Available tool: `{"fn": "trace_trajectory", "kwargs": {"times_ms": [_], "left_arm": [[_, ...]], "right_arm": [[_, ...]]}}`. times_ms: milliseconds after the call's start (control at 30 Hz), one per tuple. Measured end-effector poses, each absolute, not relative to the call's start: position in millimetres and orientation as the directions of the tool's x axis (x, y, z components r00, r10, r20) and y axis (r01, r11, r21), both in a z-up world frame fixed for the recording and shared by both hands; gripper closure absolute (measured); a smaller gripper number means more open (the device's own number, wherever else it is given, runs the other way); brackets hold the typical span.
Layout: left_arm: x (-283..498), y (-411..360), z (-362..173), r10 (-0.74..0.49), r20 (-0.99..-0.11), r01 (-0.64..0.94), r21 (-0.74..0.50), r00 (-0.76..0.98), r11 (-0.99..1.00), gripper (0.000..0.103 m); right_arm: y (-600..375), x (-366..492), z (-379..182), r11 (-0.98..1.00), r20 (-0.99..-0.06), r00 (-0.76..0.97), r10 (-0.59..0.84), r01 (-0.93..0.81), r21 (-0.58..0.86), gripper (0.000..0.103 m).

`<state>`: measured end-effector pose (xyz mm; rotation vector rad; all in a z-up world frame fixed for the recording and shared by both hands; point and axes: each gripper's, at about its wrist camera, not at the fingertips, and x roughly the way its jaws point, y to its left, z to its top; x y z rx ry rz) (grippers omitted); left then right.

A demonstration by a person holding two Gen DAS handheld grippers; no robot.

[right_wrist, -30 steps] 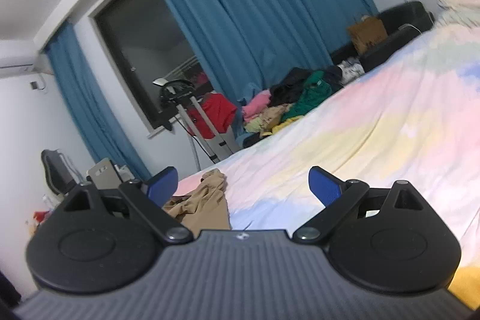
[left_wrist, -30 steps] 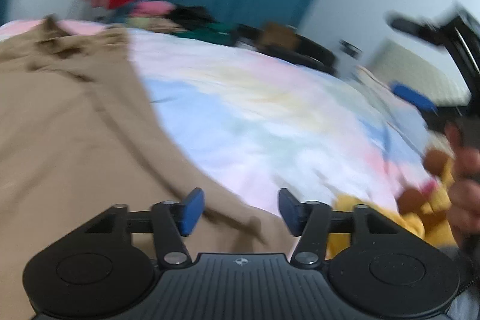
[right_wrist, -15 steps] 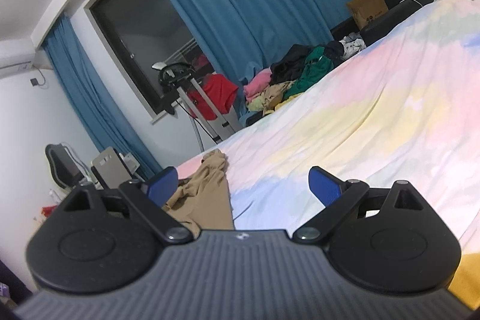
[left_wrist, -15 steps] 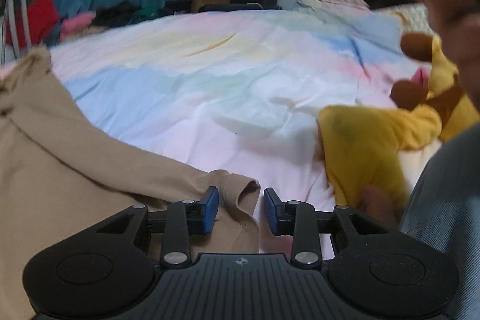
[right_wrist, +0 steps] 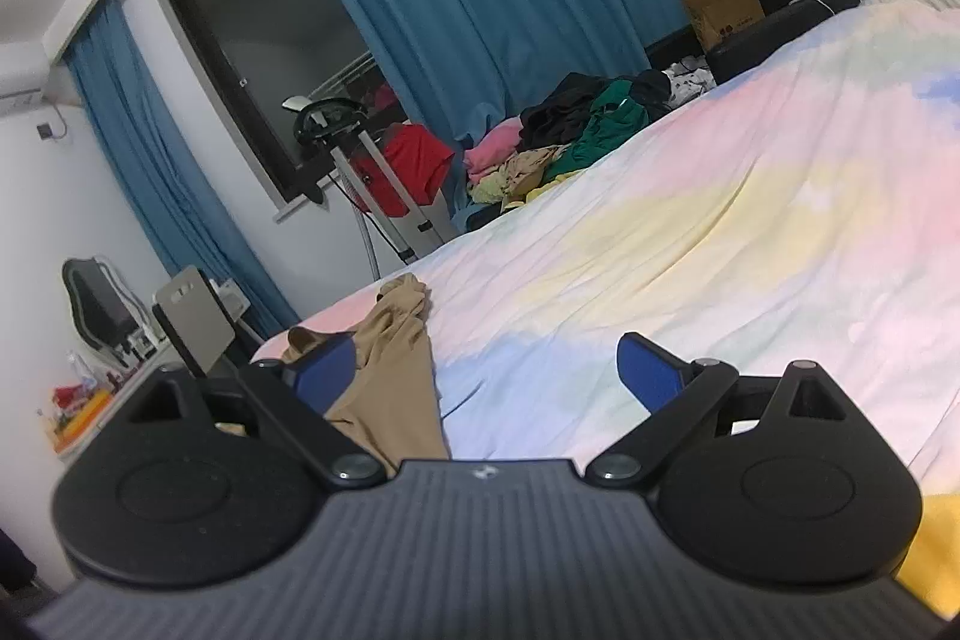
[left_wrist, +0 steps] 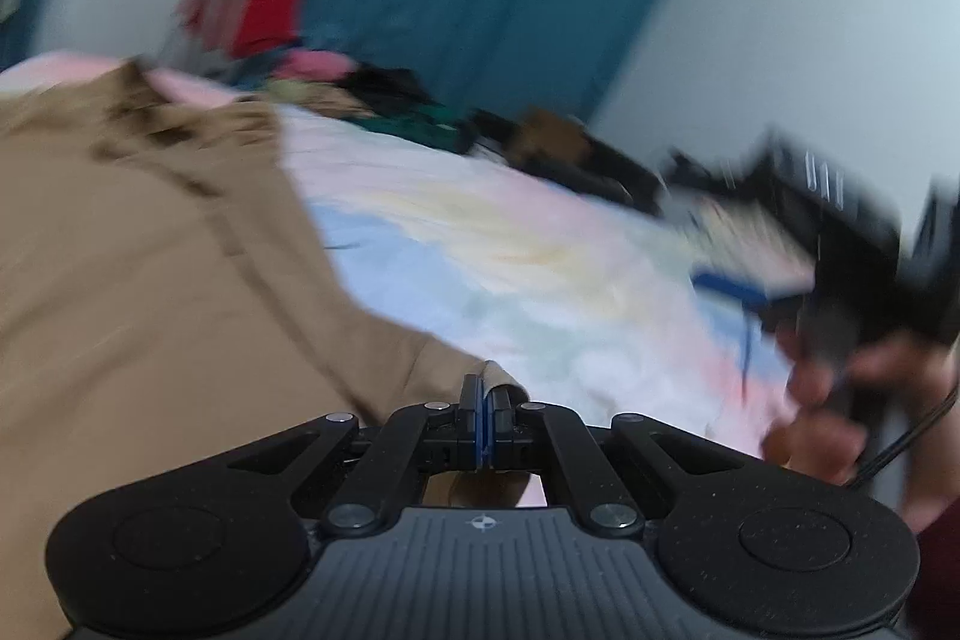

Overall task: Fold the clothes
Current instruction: 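Grasp the opposite side edge with the left gripper and fold it over the middle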

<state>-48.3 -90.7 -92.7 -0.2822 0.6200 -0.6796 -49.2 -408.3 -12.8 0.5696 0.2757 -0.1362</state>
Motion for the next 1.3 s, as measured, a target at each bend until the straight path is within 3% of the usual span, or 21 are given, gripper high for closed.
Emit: {"fn": "trace_trajectory", "kwargs": {"times_ms": [67,367,467,533,633,700,833,900,1000,1100,1300], "left_arm": [[-52,-61,-86,-0.636,-0.437,0.410,-0.507,0.636,0.758,0.102],[-53,14,-122,-0.442,-0.665,0.024,-0.538,0.602,0.843,0.102],[-45,17,-124,-0.443,-0.684,0.017,-0.533,0.580,0.846,0.101],[-44,14,-120,-0.467,-0.679,0.054,-0.535,0.567,0.843,0.094],[-45,13,-111,-0.495,-0.673,0.101,-0.535,0.549,0.839,0.075],[-45,17,-104,-0.496,-0.667,0.116,-0.528,0.556,0.841,0.051],[-18,23,-81,-0.480,-0.656,0.118,-0.517,0.582,0.848,0.043],[21,25,-71,-0.467,-0.652,0.095,-0.521,0.597,0.848,0.033],[84,27,-69,-0.469,-0.640,0.048,-0.560,0.609,0.827,0.028],[162,21,-80,-0.484,-0.647,-0.017,-0.608,0.589,0.793,0.027],[282,-7,-113,-0.334,-0.694,-0.091,-0.499,0.637,0.862,0.028]], "right_arm": [[-404,-49,-12,0.845,-0.299,0.953,-0.047,0.198,0.497,0.008],[-392,-40,-13,0.876,-0.351,0.936,-0.015,0.181,0.446,0.008],[-390,-37,-13,0.883,-0.368,0.930,-0.007,0.179,0.435,0.008],[-387,-36,-13,0.889,-0.377,0.926,-0.002,0.174,0.423,0.008],[-382,-36,-13,0.895,-0.387,0.922,0.009,0.165,0.414,0.008],[-374,-32,-15,0.896,-0.398,0.917,0.023,0.158,0.416,0.008],[-351,-4,-5,0.888,-0.415,0.905,0.096,0.111,0.446,0.008],[-339,15,7,0.884,-0.399,0.908,0.126,0.079,0.460,0.008],[-323,44,26,0.893,-0.330,0.935,0.131,0.032,0.448,0.008],[-319,63,10,0.916,-0.237,0.965,0.113,-0.009,0.400,0.008],[-346,98,-47,0.898,-0.362,0.930,0.058,0.109,0.425,0.008]]}}
